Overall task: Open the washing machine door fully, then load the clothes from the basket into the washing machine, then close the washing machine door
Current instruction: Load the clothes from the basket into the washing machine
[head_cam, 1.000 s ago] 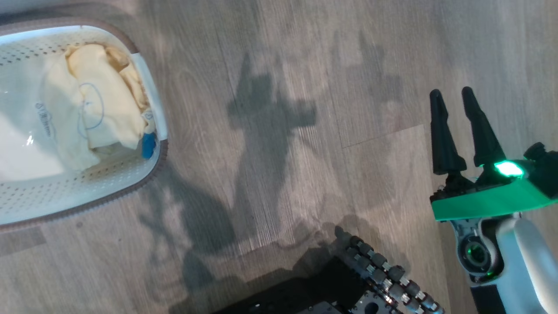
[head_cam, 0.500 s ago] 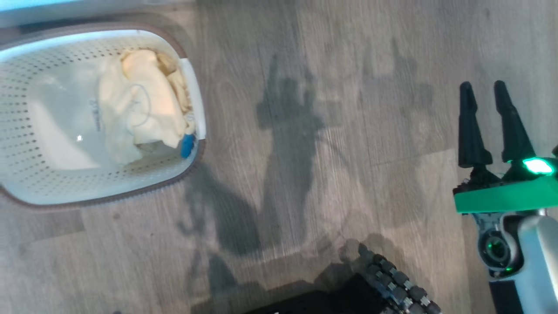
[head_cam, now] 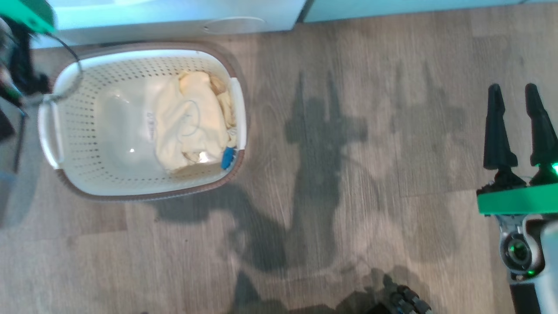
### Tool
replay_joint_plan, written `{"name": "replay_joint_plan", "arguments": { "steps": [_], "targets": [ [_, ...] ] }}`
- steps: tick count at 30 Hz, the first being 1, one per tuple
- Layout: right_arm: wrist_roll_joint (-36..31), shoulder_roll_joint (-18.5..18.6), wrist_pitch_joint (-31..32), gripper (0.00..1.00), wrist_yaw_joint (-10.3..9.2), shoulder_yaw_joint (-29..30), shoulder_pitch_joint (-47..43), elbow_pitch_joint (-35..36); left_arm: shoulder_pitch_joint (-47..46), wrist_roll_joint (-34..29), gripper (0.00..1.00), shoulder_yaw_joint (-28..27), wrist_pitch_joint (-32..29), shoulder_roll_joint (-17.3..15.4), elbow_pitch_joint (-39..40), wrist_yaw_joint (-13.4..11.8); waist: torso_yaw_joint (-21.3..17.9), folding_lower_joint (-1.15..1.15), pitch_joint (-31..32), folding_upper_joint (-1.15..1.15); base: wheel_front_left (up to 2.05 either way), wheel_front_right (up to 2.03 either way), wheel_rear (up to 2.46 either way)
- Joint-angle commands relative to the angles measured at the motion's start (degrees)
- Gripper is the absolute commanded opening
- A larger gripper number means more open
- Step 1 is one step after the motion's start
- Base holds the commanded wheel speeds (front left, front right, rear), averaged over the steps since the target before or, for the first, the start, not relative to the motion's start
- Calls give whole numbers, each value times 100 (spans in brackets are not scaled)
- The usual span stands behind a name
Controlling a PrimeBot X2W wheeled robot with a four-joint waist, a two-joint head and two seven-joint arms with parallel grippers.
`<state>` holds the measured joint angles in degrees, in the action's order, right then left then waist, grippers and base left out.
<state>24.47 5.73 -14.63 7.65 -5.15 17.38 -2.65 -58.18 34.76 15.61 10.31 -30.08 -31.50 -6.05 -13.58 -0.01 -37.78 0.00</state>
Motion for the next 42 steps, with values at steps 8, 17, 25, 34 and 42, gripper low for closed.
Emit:
{"name": "replay_joint_plan", "arguments": {
  "steps": [8, 17, 25, 34, 42],
  "targets": [
    [-117, 228, -37, 100, -16, 46, -344, 156, 1301, -241, 100, -85, 152, -296, 1557, -655, 393, 1, 488, 0, 0, 0, 0],
    [-215, 353, -37, 100, -16, 38, -572, 71, 2901, -244, 100, -20, 229, -83, 2804, -1283, 586, 1, 1013, 0, 0, 0, 0],
    [-272, 430, 24, 100, -16, 74, -828, 28, 3936, -200, 100, 111, 257, 72, 3441, -1568, 732, 1, 1426, 0, 0, 0, 0],
    [-330, 431, 204, 100, -16, 148, -1037, 157, 4298, -139, 100, 197, 168, 55, 3647, -1614, 861, 1, 1638, 0, 0, 0, 0],
    [-339, 425, 249, 100, -16, 133, -1026, 221, 4351, -81, 100, 243, 148, 99, 3651, -1617, 858, 1, 1664, 0, 0, 0, 0]
  ]
}}
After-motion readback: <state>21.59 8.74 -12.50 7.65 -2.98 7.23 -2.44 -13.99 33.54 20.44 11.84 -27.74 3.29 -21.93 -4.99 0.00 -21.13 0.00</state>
